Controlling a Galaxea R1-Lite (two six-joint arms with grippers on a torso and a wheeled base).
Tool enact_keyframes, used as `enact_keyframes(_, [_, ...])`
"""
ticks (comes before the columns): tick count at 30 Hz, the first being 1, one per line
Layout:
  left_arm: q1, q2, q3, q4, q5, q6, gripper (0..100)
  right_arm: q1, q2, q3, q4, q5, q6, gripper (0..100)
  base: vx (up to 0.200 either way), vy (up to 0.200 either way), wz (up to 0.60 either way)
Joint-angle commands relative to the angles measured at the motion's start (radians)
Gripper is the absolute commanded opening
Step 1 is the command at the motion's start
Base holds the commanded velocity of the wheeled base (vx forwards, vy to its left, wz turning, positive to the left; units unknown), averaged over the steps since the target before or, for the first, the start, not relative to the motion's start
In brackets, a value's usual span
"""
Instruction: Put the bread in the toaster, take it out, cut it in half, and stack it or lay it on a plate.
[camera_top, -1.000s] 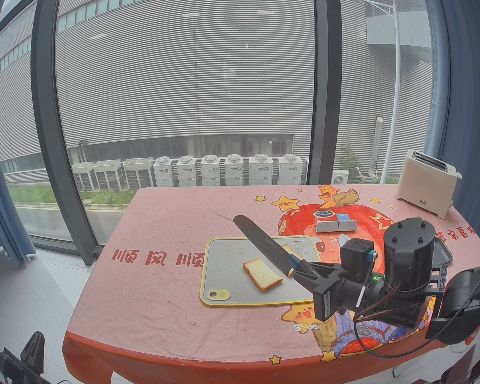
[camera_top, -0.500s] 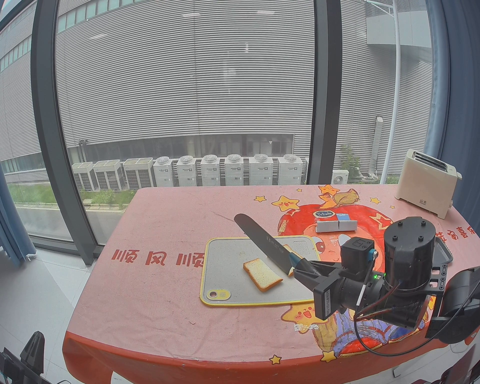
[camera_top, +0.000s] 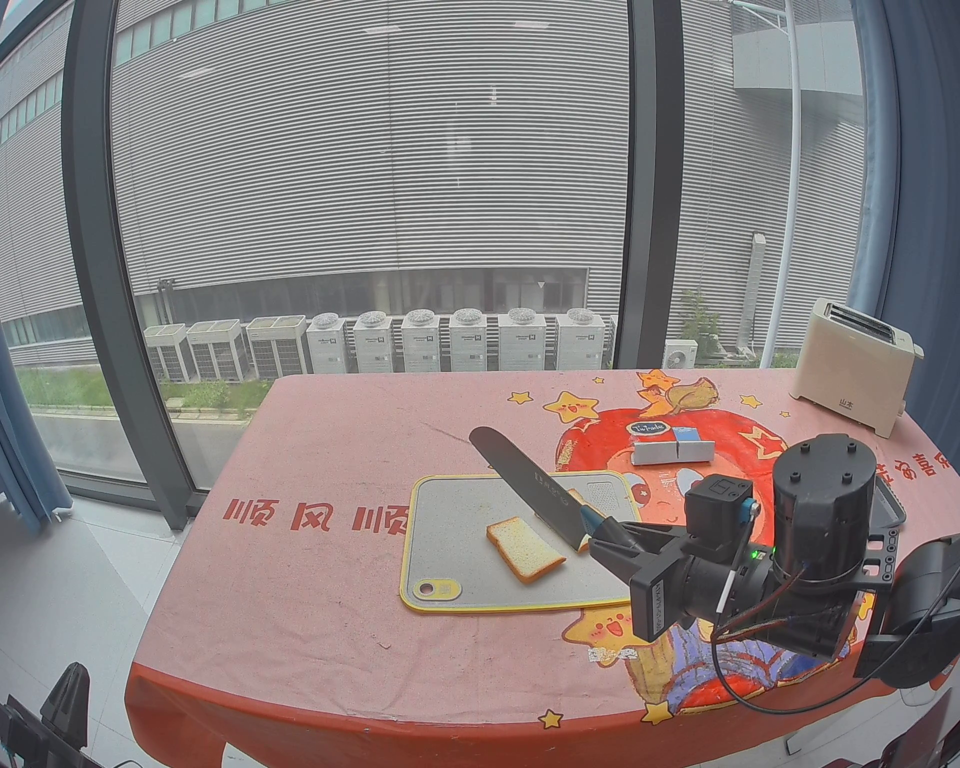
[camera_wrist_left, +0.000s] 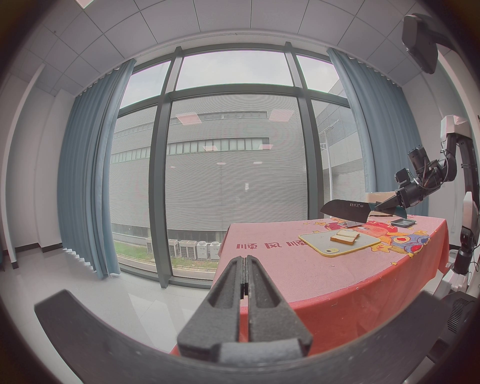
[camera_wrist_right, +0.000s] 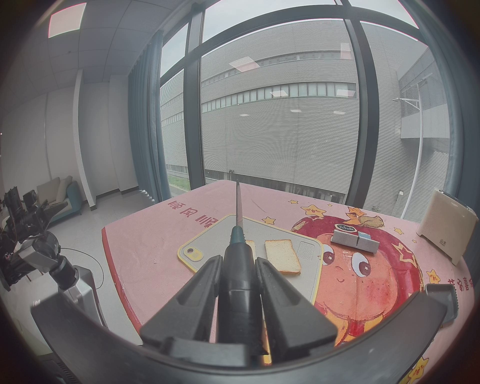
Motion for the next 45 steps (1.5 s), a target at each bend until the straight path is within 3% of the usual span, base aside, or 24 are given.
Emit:
enact_keyframes(1, [0.0, -0.006, 0.016, 0.0, 0.0, 0.0, 0, -0.004, 0.003, -0.001, -0.001, 0.001, -0.001, 0, 0.0, 0.0, 0.0])
enact_keyframes(45, [0.0, -0.006, 0.018, 0.0, 0.0, 0.0, 0, 0.007, 0.052, 0.012, -0.02, 0.004, 0.001, 0, 0.0, 0.0, 0.0])
